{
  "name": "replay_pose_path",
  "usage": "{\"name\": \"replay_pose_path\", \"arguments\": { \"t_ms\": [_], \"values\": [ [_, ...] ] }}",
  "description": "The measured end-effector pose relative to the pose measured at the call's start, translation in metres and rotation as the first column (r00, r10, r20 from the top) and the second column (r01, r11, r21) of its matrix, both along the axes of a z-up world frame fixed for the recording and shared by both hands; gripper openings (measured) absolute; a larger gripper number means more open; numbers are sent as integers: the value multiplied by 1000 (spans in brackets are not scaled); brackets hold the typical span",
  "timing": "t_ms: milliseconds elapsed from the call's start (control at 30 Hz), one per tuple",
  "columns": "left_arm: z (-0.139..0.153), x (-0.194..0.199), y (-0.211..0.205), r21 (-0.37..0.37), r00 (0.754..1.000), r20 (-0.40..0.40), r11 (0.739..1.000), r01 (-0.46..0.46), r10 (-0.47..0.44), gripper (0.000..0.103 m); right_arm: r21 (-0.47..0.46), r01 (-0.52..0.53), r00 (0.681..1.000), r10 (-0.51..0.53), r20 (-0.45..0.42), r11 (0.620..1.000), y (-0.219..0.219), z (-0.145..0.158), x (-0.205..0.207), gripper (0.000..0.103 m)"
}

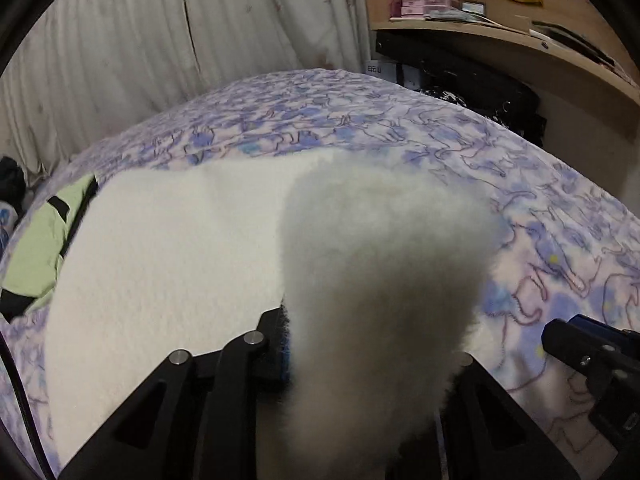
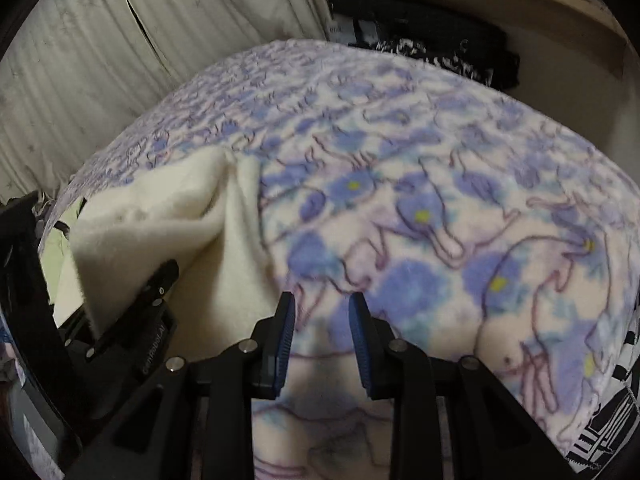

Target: Fold large clothes

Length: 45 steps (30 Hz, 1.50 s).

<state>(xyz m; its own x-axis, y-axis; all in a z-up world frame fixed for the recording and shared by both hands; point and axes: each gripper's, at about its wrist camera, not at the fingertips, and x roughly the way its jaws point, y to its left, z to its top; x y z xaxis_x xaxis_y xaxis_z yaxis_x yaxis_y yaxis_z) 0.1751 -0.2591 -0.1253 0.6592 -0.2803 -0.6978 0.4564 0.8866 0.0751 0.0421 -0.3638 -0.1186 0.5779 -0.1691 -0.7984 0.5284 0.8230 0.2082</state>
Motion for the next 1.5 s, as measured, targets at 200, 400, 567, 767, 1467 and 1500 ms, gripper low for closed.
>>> {"name": "replay_pose_path", "arguments": {
  "t_ms": [200, 400, 567, 767, 1467, 1500],
  "values": [
    [32, 8, 32, -172, 984, -156, 983, 61, -88, 86, 47, -28, 999, 28, 16, 998, 6, 2, 7, 30],
    [72, -27, 83, -259, 986, -133, 964, 60, -97, 87, 68, -61, 995, 55, 86, 996, 6, 28, 11, 40],
    [73, -21, 154, -290, 983, -182, 953, -93, 40, 88, 116, -154, 976, 132, 173, 981, 12, 62, 21, 51],
    [41, 14, 213, -215, 938, -285, 941, -262, 196, 88, 243, -317, 945, 285, 160, 917, 28, 77, 74, 51],
    [19, 34, 176, -243, 925, -377, 957, -158, 57, 88, 200, -393, 917, 398, 15, 898, -8, 9, 110, 17],
    [9, 33, 170, -223, 921, -384, 961, -164, 68, 88, 218, -388, 917, 399, -9, 896, -10, -4, 110, 19]
  ]
}}
